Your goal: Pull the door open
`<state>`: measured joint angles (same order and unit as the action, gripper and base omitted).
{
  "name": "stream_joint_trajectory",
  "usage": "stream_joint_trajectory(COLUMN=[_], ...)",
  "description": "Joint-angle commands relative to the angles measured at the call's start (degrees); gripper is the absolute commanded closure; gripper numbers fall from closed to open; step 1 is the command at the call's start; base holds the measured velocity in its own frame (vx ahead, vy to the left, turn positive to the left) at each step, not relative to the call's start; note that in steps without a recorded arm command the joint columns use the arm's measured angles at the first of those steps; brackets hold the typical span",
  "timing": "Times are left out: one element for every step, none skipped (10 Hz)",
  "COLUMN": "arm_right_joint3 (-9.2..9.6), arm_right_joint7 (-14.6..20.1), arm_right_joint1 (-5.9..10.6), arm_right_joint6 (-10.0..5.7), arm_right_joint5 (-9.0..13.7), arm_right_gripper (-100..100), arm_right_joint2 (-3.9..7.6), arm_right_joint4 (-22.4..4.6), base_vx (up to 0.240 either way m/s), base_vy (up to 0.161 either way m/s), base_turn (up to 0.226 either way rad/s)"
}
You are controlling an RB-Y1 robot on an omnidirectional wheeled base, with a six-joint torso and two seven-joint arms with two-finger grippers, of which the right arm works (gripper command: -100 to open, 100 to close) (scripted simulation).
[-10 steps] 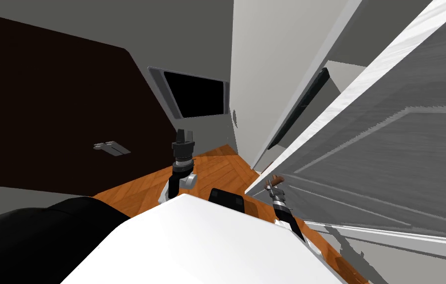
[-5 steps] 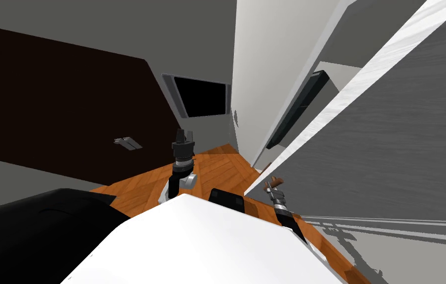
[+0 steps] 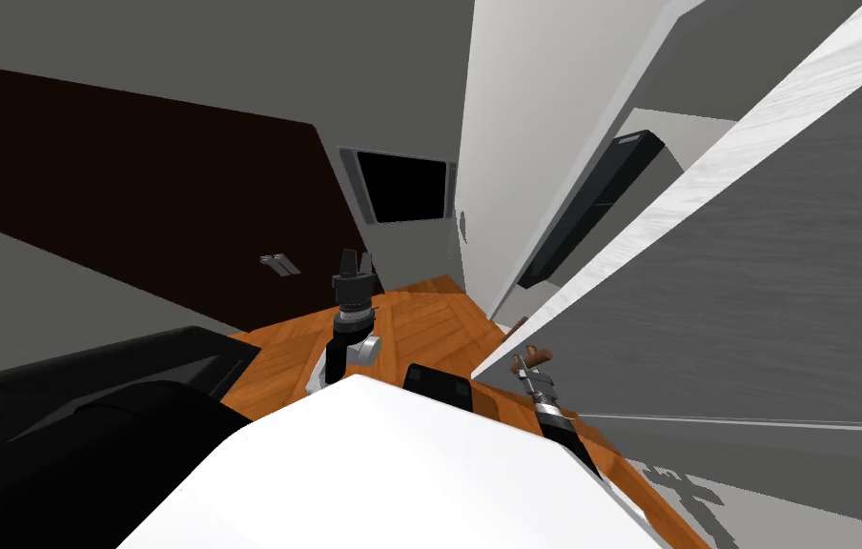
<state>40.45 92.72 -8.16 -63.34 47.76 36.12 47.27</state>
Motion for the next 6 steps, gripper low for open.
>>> stream_joint_trajectory(arm_right_joint3=[0.95,1.48,1.94,2.32,2.2,2.85], arm_right_joint7=[1.0,1.49,1.92,2.26,1.89,2.48], arm_right_joint1=[-0.54,-0.76,-0.95,-1.11,-0.97,-1.17], arm_right_joint6=[-1.64,-2.37,-3.02,-3.54,-2.65,-3.55], arm_right_joint5=[-0.31,-0.48,-0.63,-0.75,-0.7,-0.91], arm_right_gripper=[100,100,100,100,100,100], arm_right_joint2=[0.77,1.16,1.49,1.76,1.46,1.66], arm_right_joint4=[-0.33,-0.5,-0.64,-0.75,-0.7,-1.27], base_vx=[-0.208,-0.199,-0.178,-0.171,-0.075,-0.112], base_vy=[-0.058,-0.043,-0.051,-0.049,-0.019,-0.021], base_turn=[0.13,0.124,0.098,0.099,0.026,0.121])
